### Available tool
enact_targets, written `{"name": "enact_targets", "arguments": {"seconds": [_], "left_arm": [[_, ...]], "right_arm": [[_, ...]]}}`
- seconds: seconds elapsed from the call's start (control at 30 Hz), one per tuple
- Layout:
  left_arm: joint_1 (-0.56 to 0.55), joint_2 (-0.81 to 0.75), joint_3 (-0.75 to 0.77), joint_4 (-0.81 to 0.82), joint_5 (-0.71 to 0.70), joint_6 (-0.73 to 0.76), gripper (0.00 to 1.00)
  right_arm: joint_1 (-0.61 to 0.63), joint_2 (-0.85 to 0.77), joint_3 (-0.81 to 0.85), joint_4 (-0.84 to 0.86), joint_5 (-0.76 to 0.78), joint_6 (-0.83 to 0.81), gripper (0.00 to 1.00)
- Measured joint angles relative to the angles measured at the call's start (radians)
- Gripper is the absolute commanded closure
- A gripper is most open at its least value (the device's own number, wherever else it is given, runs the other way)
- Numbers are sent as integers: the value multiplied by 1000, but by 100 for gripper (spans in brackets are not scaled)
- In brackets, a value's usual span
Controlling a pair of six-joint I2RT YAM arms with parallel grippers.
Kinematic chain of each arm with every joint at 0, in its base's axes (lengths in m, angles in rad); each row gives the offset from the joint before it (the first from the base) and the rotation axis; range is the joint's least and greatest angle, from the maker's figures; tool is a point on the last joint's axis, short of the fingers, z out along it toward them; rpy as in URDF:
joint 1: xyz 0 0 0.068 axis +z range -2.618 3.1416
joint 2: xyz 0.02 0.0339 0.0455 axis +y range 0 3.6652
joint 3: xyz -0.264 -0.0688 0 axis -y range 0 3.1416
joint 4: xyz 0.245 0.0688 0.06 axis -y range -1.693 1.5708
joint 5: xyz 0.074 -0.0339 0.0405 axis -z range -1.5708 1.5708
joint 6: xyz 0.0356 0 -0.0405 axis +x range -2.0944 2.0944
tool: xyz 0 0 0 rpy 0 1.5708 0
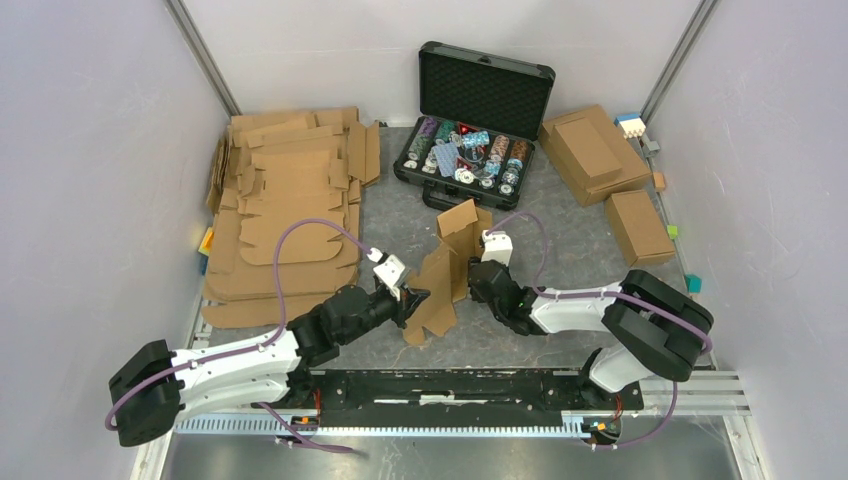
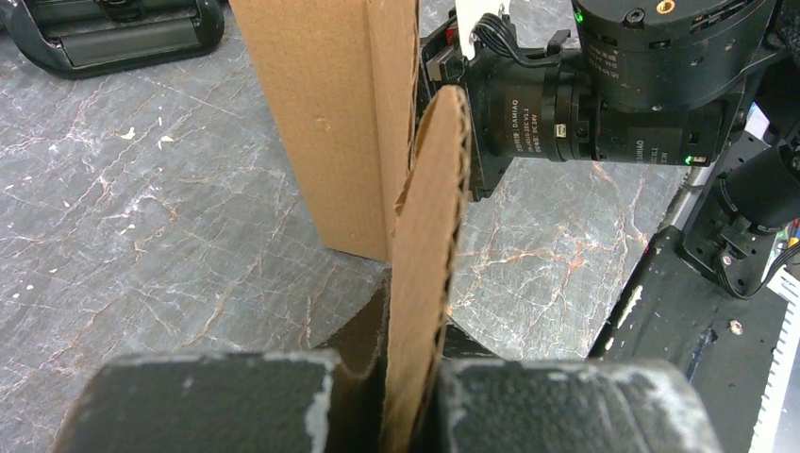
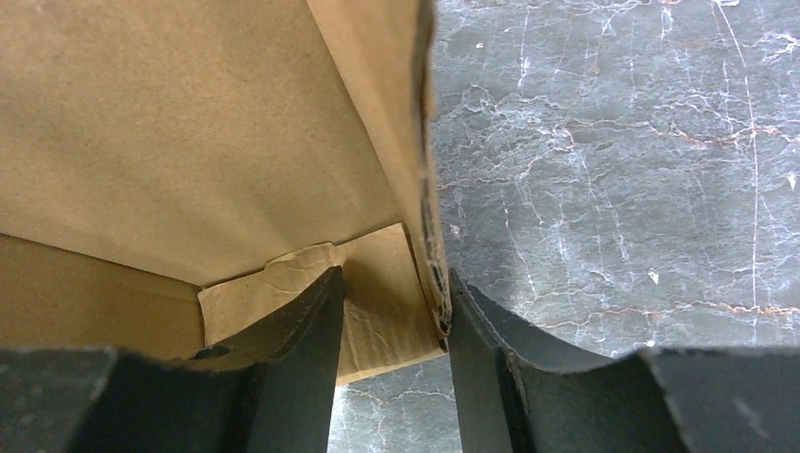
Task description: Fold the paper box
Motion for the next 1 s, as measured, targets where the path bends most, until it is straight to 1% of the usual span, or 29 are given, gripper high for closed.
{"name": "enact_targets", "arguments": {"seconds": [0.27,0.47,0.57,0.63,0.7,0.8,0.9,1.0], "left_arm": [[-3,0,0,0,0,0,94],[-5,0,0,0,0,0,94],[-6,0,0,0,-1,0,94],[-7,0,0,0,-2,0,94],[-7,0,0,-1,-5,0,94],[-8,0,0,-1,-5,0,94],[-11,0,0,-1,-5,0,94],[-12,0,0,-1,-5,0,94]], "right_arm": [[9,2,21,-51,26,1,54],[36,21,47,-94,80,46,55],[56,39,79,-146,128,68,55],[61,43,88,-162,138,75,53],[61,37,83,-158,137,76,50],[60,-16,26,-122,115,63,48],[44,-77,-43,-72,65,59,47],[15,-100,-74,-35,8,61,46]]}}
